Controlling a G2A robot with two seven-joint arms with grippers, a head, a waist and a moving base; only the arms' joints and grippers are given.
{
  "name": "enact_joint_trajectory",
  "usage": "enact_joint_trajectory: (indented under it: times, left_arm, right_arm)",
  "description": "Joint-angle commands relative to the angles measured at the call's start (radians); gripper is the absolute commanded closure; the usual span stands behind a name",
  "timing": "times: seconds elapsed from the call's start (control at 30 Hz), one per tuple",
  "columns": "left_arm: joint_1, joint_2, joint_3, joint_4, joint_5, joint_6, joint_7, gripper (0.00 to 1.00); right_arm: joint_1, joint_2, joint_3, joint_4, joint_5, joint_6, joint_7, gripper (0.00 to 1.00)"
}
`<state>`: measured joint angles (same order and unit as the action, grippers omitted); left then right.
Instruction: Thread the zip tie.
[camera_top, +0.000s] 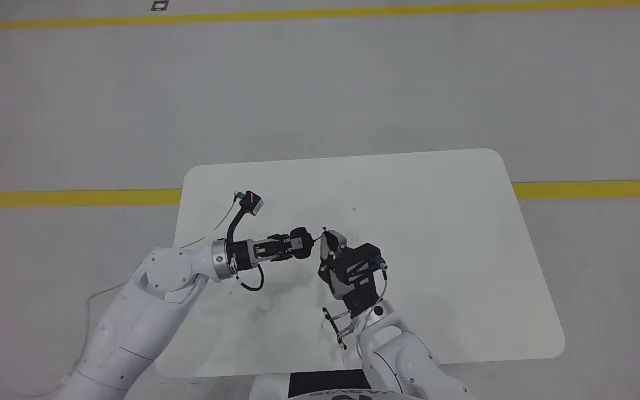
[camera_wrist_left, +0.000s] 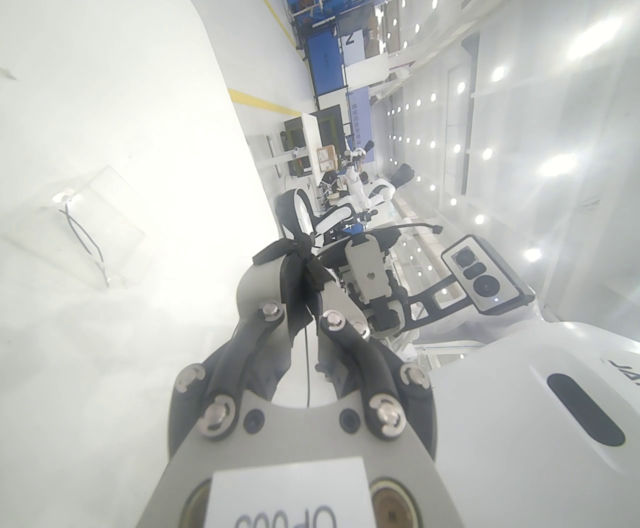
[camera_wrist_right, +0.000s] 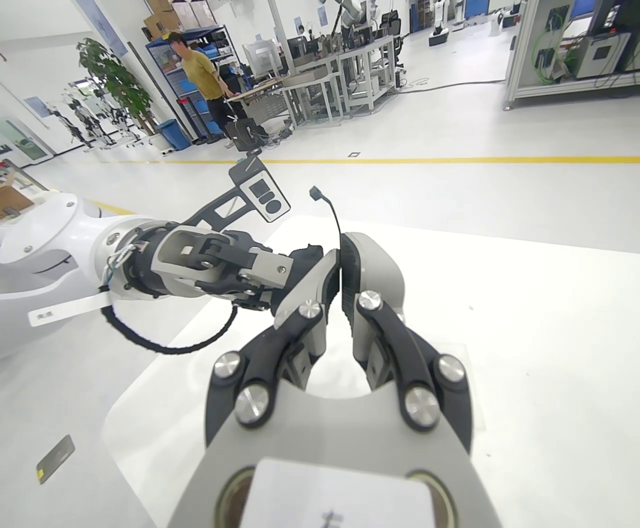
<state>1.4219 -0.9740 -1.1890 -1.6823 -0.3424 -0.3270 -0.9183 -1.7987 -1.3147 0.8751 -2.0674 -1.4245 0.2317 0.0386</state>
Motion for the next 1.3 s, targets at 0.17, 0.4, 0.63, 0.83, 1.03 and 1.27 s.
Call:
enact_joint_trajectory:
  times: [0.17, 0.4, 0.63, 0.83, 1.03, 1.27]
  left_arm:
    - [0.0, 0.0, 0.0, 0.0, 0.0, 0.0, 0.0, 1.0]
    - [0.0, 0.0, 0.0, 0.0, 0.0, 0.0, 0.0, 1.0]
    - [0.0, 0.0, 0.0, 0.0, 0.0, 0.0, 0.0, 1.0]
    - [0.0, 0.0, 0.0, 0.0, 0.0, 0.0, 0.0, 1.0]
    - [0.0, 0.0, 0.0, 0.0, 0.0, 0.0, 0.0, 1.0]
    - [0.0, 0.0, 0.0, 0.0, 0.0, 0.0, 0.0, 1.0]
  right_arm:
    - [0.006, -0.001, -0.006, 0.006, 0.002, -0.018, 0.018, 1.0]
    - [0.009, -0.001, -0.008, 0.01, 0.0, -0.025, 0.028, 1.0]
    - [0.009, -0.001, -0.01, 0.015, -0.005, -0.028, 0.04, 1.0]
    - [0.01, -0.002, -0.011, 0.022, 0.0, -0.035, 0.047, 1.0]
    - [0.012, -0.002, -0.01, 0.026, 0.002, -0.036, 0.05, 1.0]
    - [0.004, -0.001, -0.004, 0.016, 0.005, -0.025, 0.045, 0.0]
